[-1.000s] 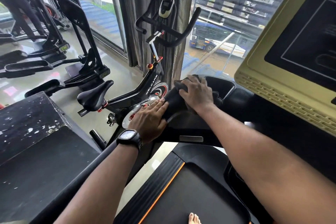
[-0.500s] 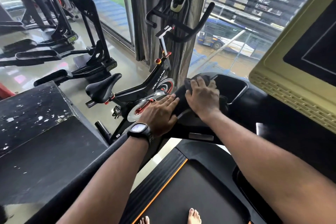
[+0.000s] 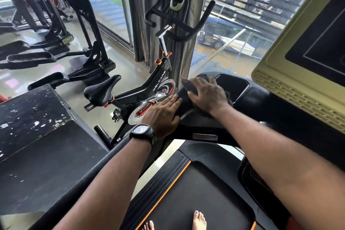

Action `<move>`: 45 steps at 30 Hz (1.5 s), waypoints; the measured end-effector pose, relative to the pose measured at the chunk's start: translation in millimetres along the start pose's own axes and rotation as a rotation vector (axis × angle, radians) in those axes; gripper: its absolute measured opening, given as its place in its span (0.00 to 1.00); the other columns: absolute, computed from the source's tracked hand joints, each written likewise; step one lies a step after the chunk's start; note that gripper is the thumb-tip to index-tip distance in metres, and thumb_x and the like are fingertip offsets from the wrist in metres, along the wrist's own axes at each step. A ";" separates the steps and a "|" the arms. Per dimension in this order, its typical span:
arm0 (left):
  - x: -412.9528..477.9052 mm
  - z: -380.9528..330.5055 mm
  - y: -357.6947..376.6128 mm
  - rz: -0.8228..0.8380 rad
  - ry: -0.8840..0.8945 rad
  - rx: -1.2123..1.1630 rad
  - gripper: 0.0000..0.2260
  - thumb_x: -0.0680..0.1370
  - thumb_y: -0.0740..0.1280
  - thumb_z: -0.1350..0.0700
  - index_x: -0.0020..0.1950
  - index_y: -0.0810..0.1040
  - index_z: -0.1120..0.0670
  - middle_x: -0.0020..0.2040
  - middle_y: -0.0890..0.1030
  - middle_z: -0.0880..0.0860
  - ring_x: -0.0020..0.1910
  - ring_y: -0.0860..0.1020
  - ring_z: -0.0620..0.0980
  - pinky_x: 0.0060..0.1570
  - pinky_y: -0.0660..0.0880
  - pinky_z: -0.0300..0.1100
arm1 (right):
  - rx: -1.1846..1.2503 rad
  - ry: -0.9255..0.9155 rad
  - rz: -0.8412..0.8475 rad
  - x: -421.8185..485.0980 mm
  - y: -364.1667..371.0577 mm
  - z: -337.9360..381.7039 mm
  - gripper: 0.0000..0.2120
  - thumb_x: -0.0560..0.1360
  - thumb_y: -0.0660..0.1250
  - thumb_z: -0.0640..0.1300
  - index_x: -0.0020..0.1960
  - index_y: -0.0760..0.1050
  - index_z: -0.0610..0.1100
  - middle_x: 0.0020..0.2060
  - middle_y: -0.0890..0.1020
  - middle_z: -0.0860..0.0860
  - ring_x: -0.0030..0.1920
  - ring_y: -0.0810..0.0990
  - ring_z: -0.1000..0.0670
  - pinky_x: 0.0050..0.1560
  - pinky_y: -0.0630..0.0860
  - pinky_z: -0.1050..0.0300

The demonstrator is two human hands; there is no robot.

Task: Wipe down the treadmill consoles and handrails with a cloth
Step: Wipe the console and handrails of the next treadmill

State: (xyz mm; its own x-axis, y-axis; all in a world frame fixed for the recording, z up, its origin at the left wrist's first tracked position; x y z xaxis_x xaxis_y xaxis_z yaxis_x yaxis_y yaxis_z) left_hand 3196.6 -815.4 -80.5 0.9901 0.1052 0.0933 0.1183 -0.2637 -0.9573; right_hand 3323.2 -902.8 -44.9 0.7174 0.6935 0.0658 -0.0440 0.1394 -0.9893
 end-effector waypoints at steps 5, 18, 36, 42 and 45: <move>0.1 -0.1 0.0 -0.005 0.002 -0.008 0.31 0.77 0.55 0.46 0.80 0.62 0.53 0.80 0.62 0.52 0.79 0.59 0.47 0.76 0.57 0.43 | -0.036 0.235 -0.074 -3.1 -2.6 -16.5 0.24 0.80 0.62 0.59 0.69 0.71 0.46 0.71 0.73 0.46 0.68 0.70 0.33 0.56 0.77 0.39; 0.6 -0.9 -0.5 -0.004 -0.003 -0.026 0.32 0.76 0.54 0.45 0.80 0.62 0.53 0.80 0.61 0.52 0.79 0.59 0.48 0.77 0.58 0.44 | -0.147 0.060 -0.159 -35.4 16.6 13.5 0.25 0.78 0.63 0.58 0.70 0.75 0.47 0.71 0.75 0.46 0.67 0.71 0.31 0.55 0.77 0.35; -12.6 0.7 -9.6 -0.036 0.000 -0.098 0.27 0.80 0.59 0.50 0.79 0.64 0.56 0.79 0.63 0.55 0.79 0.60 0.50 0.75 0.50 0.36 | 0.184 0.026 -0.180 -19.4 -8.5 36.0 0.22 0.77 0.68 0.53 0.68 0.72 0.46 0.65 0.79 0.47 0.64 0.74 0.36 0.60 0.76 0.38; -19.8 2.2 -6.0 -0.026 -0.020 -0.098 0.30 0.79 0.54 0.46 0.80 0.61 0.56 0.81 0.58 0.51 0.80 0.58 0.49 0.78 0.56 0.45 | 0.026 0.048 -0.128 -15.8 4.4 36.0 0.23 0.78 0.64 0.59 0.68 0.74 0.49 0.73 0.72 0.51 0.73 0.66 0.35 0.62 0.71 0.35; -27.3 6.3 0.5 0.010 -0.043 -0.072 0.31 0.79 0.50 0.43 0.81 0.59 0.54 0.81 0.57 0.51 0.80 0.55 0.49 0.78 0.57 0.50 | 0.010 0.106 -0.134 -13.4 4.8 25.1 0.23 0.79 0.64 0.59 0.69 0.74 0.50 0.73 0.73 0.50 0.74 0.66 0.35 0.62 0.71 0.36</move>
State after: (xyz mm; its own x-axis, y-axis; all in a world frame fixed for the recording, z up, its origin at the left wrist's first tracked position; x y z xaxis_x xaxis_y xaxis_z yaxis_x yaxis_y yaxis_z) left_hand 3169.1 -812.4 -85.2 0.9871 0.1434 0.0707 0.1154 -0.3330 -0.9358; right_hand 3295.9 -893.6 -47.2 0.7865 0.5899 0.1827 0.0507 0.2332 -0.9711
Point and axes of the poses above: each hand's wrist, its own x-axis towards the middle knuckle, its own y-axis out of the palm, z = x × y, the point moved 9 cm from there along x, towards the middle knuckle
